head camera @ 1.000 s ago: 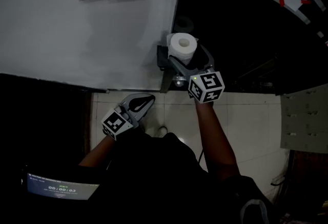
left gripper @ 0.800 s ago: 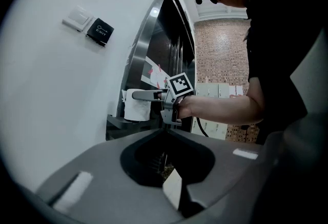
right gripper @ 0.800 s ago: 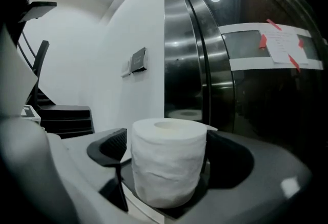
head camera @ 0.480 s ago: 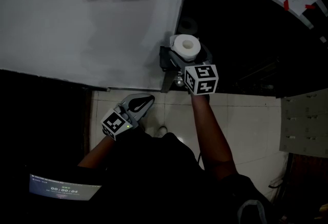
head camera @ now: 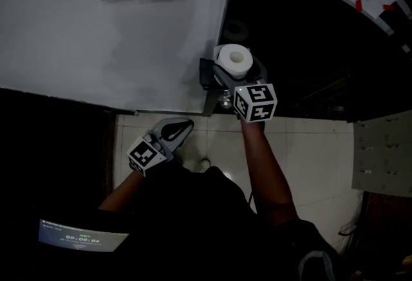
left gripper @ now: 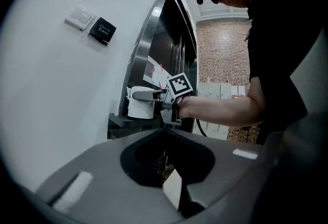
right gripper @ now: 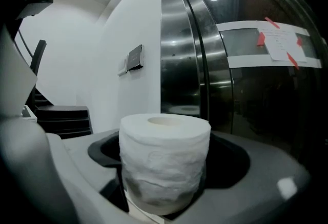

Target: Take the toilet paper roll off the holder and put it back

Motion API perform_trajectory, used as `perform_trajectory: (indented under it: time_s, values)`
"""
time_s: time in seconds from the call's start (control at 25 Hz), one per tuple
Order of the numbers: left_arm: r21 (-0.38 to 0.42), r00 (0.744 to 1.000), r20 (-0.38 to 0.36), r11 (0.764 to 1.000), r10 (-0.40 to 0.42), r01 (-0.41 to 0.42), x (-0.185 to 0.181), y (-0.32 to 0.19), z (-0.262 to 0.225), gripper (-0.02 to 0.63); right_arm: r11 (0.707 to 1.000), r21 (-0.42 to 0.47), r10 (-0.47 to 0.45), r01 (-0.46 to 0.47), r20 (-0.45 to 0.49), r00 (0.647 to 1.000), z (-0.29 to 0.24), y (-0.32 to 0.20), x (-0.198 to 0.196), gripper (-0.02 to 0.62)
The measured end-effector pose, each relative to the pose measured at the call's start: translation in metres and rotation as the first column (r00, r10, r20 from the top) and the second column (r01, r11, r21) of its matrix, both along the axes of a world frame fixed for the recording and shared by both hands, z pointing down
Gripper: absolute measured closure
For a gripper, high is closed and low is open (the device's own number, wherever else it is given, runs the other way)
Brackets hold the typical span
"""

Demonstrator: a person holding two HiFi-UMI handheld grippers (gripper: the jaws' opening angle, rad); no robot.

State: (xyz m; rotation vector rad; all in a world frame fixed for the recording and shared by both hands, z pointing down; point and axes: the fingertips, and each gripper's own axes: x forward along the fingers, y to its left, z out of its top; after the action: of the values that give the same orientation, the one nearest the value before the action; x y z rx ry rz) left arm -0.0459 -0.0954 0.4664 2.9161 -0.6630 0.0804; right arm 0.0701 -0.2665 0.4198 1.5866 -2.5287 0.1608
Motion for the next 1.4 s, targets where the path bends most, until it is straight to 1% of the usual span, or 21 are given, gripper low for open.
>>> perform_trajectory:
  time_s: [0.24, 0.4, 0.64, 0.8, 0.96, 1.08, 1.2, 1.28, 1.32, 1.4]
  values:
    - [0.022, 1.000, -0.004, 1.000, 0.020, -0.020, 0.006, 0.002, 0.005, 0.601, 1.000, -0.001, 0.012, -0.012, -0.020, 1.000, -0.003, 0.008, 0.013, 0.137]
    - [0.016, 0.999, -0.005, 0.999, 0.032, -0.032, 0.012, 0.007, 0.003, 0.601, 0.999, 0.015, 0.039, -0.039, -0.029, 0.999, -0.013, 0.012, 0.030, 0.137]
    - [0.011, 0.999, -0.007, 0.999, 0.040, -0.040, 0.016, 0.013, 0.002, 0.601, 0.994, 0.025, 0.105, -0.105, -0.022, 0.994, -0.021, 0.015, 0.068, 0.136]
    - [-0.018, 0.999, 0.002, 0.999, 0.037, -0.037, 0.016, 0.016, 0.001, 0.601, 0.987, 0.014, 0.158, -0.157, -0.028, 0.987, -0.014, 0.016, 0.097, 0.137]
    - [0.008, 0.999, 0.003, 0.999, 0.036, -0.036, 0.013, 0.017, 0.007, 0.601, 0.977, -0.007, 0.213, -0.213, -0.037, 0.976, -0.002, 0.018, 0.127, 0.137]
    - [0.005, 0.999, 0.007, 0.999, 0.034, -0.034, 0.011, 0.017, 0.008, 0.601, 0.969, -0.011, 0.246, -0.246, -0.032, 0.969, 0.004, 0.020, 0.144, 0.137]
    - [-0.006, 1.000, 0.009, 1.000, 0.029, -0.029, 0.011, 0.019, 0.005, 0.601, 0.966, 0.003, 0.257, -0.257, -0.010, 0.966, 0.008, 0.021, 0.151, 0.137]
    - [-0.006, 1.000, 0.009, 1.000, 0.027, -0.027, 0.012, 0.019, 0.005, 0.601, 0.965, 0.006, 0.261, -0.261, 0.026, 0.965, 0.012, 0.021, 0.155, 0.137]
    - [0.001, 1.000, 0.009, 1.000, 0.027, -0.027, 0.012, 0.019, 0.006, 0.601, 0.964, 0.001, 0.264, -0.265, 0.058, 0.963, 0.015, 0.021, 0.156, 0.137]
    - [0.006, 1.000, 0.009, 1.000, 0.025, -0.025, 0.012, 0.018, 0.007, 0.601, 0.960, -0.028, 0.280, -0.279, 0.161, 0.946, 0.024, 0.020, 0.163, 0.137]
